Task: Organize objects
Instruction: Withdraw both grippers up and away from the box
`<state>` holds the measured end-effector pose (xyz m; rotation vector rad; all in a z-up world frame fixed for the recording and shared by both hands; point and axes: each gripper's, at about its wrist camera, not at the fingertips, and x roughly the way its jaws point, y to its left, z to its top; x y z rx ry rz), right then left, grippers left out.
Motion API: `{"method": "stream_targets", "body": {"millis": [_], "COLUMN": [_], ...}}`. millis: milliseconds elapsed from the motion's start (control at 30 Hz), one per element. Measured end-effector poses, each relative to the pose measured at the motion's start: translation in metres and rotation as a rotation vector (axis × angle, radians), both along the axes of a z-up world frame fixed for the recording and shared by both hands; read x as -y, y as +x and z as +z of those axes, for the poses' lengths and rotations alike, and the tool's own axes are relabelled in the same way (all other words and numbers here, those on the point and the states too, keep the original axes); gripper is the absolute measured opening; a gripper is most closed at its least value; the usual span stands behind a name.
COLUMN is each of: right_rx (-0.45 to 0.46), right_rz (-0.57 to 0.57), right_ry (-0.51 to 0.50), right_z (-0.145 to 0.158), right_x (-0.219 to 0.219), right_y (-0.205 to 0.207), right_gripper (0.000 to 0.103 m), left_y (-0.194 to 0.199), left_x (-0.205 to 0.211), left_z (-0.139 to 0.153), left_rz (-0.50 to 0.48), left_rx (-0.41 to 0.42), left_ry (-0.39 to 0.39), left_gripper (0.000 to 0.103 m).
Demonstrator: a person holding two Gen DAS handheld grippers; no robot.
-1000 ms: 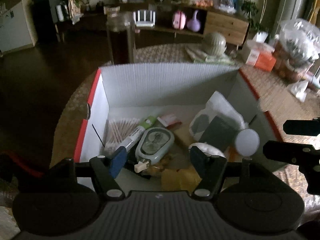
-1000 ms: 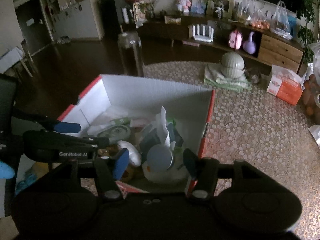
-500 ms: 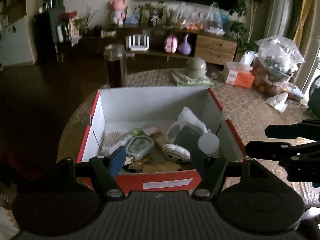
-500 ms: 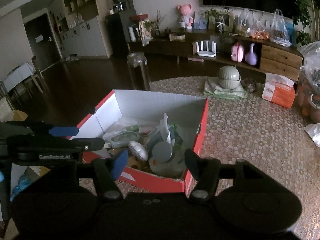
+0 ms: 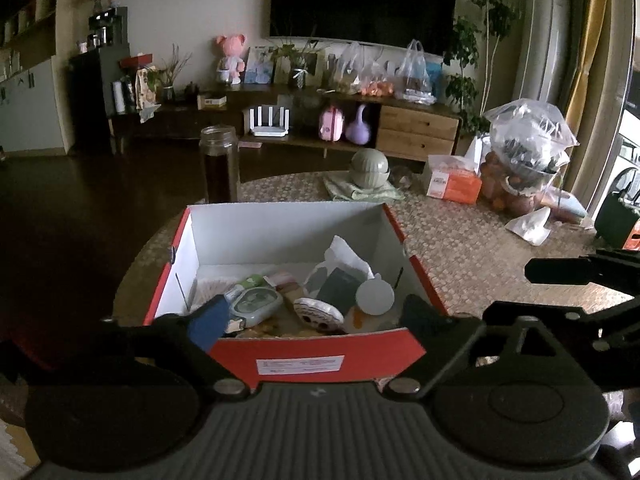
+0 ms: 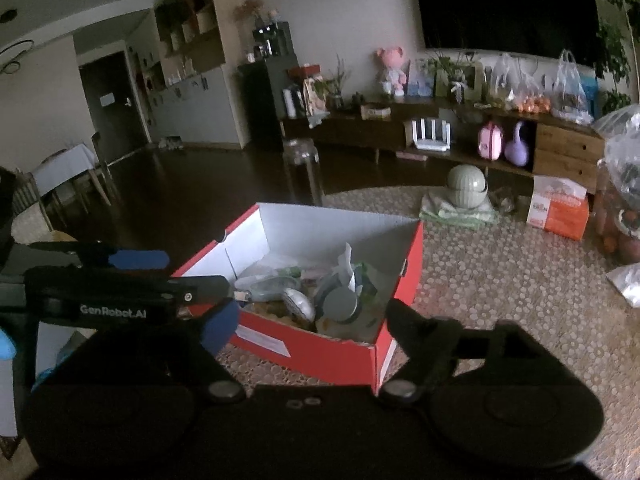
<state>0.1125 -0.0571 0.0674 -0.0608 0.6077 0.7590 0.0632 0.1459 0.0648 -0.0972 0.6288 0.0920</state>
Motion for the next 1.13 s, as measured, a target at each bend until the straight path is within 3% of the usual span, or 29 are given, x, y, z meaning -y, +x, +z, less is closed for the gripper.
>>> {"method": "stream_targets", "body": {"millis": [267,400,1133], "right_rx": [0.001,0.018,0.005], "right_rz": [-0.006,-0.006,-0.038], "right_ry": [0.041,0.028,0.021], "right_z": [-0.004,-0.007,-0.020], "right_x": [0.012,0.014,0.028], "right_y": [-0.005,-0.012,-0.018], "right_gripper": [0.092,0.093,0.093], "left_y": [-0.006,-0.013,-0.011], "left_x": [0.007,0.012,0.018], "left_z": [-0.003,-0.004,-0.021], "left_rz": [0.008,0.010,0.052], "left_rx": [0.013,0.031,0.001], "left_ry": [0.024,0.055,0.063], "left_gripper": [0.103,0.103,0.103]}}
